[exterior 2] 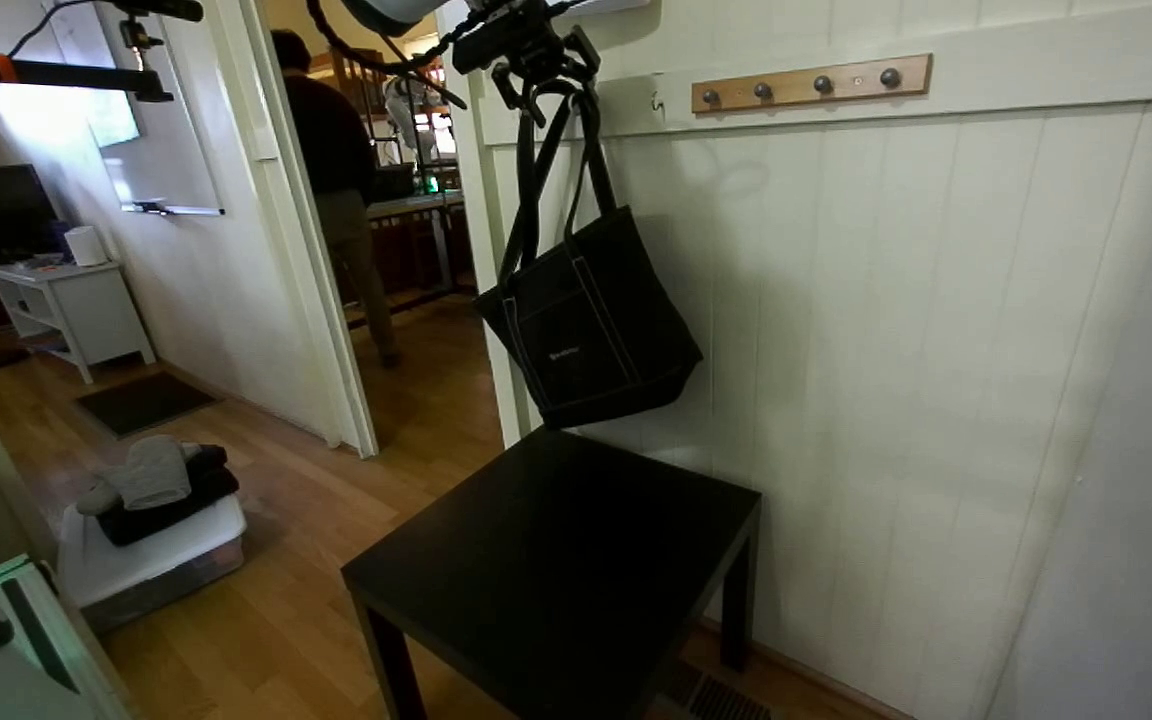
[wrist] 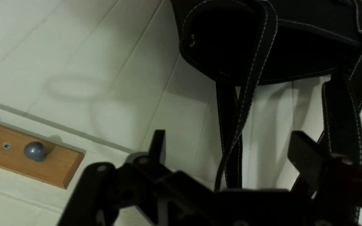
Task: Place the black bag on the table.
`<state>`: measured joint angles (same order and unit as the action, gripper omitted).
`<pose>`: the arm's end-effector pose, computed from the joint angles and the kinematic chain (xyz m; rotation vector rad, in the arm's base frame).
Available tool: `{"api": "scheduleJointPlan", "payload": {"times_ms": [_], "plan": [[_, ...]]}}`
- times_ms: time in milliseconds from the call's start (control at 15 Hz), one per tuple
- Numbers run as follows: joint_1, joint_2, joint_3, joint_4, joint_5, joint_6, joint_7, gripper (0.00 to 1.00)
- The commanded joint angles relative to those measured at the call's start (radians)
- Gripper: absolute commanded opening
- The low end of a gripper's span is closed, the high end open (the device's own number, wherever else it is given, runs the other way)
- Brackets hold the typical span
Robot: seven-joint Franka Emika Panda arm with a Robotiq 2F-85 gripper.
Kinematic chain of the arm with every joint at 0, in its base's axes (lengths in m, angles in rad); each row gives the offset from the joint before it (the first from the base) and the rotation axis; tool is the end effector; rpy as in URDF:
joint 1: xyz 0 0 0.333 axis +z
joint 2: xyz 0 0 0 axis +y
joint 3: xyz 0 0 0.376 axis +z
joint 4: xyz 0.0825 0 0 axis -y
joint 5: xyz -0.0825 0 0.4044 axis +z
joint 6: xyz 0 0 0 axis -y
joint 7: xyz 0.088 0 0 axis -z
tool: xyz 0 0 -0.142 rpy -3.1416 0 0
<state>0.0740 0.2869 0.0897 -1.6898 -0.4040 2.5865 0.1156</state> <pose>0.7342 0.1137 0.5212 2.7612 0.4375 0.9253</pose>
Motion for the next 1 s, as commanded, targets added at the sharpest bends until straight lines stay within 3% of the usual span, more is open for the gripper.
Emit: {"api": "scheduleJointPlan", "payload": {"times_ms": [0, 467, 933], "plan": [[0.039, 0.058, -0.051, 0.035, 0.006, 0.036, 0.032, 1.0], [0.06, 0.18, -0.106, 0.11, 0.038, 0.215, 0.045, 1.0], [0.045, 0.277, -0.053, 0.198, 0.198, 0.225, -0.037, 1.0]]}}
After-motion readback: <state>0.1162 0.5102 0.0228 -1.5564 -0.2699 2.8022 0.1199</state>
